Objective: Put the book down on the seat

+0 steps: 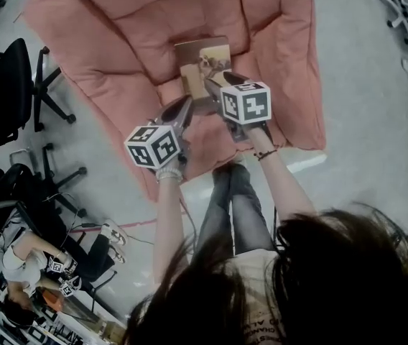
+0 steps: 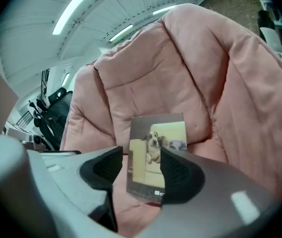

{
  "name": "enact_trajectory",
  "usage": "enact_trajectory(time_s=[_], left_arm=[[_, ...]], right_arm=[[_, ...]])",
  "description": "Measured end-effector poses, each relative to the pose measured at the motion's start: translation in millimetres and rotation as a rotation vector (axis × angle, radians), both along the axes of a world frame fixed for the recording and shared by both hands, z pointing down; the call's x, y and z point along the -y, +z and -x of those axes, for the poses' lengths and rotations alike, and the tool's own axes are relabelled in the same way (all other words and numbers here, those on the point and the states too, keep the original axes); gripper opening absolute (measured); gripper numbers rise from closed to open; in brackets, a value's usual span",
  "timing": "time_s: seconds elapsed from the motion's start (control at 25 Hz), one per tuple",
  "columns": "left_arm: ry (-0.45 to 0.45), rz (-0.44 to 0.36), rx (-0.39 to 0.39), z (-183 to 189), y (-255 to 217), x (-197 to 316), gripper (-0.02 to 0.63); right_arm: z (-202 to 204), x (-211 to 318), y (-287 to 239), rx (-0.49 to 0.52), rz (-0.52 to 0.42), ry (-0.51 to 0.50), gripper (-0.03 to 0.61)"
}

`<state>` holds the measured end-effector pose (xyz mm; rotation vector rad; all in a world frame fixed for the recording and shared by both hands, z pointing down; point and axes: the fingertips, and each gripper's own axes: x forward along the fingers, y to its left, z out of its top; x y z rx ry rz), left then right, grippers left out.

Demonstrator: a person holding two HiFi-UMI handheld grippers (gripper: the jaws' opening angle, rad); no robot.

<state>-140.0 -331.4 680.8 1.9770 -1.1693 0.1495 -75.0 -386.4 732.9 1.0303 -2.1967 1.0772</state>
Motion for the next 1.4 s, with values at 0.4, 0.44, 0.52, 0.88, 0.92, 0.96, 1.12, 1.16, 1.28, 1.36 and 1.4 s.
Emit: enact_trajectory(time_s=[0.4,0.44,0.52,0.88,0.92,0.96,1.12,1.16,1.28,1.36,1.4], left_arm=[[-0.002,-0.044,-0.023,-18,-64,-18,-0.002],[-0.004,-0.051,-0.024,-19,-71,-20,-0.002],[-0.02,-0.07,-0.029,-20,-86,-24,-0.002],[-0.057,-0.156,-0.029,-28,-153,-49,-0.002],[-0.061,-0.169,-0.027,-28,-160,-49,-0.002],[-0.066,-0.181,-0.025,-29,-167,-50,-0.002],[-0.067,-0.211,-0.018,-34,-189,-55,-0.002],[-0.063,-0.219,-0.017,-36,-195,-57,-0.002],[-0.046,-0.24,-0.007,-41,-212,-65,-0.002],[-0.041,-0.256,0.003,-44,-223,-71,-0.002],[-0.04,-0.263,0.007,-45,-228,-75,-0.002]], right_arm=[[8,-29,-85,0.151,-0.028,-0.07,0.149],[8,-32,-95,0.158,-0.037,-0.078,0.138],[8,-38,-111,0.177,-0.055,-0.09,0.124],[-1,-63,-189,0.273,-0.13,-0.056,0.069],[-2,-63,-197,0.275,-0.145,-0.059,0.061],[-3,-64,-205,0.276,-0.156,-0.06,0.055],[-5,-68,-232,0.308,-0.175,-0.055,0.044],[-5,-70,-238,0.311,-0.182,-0.06,0.037],[-6,-78,-256,0.312,-0.204,-0.077,0.022],[-8,-85,-268,0.317,-0.219,-0.085,0.012],[-9,-89,-274,0.319,-0.227,-0.089,0.008]])
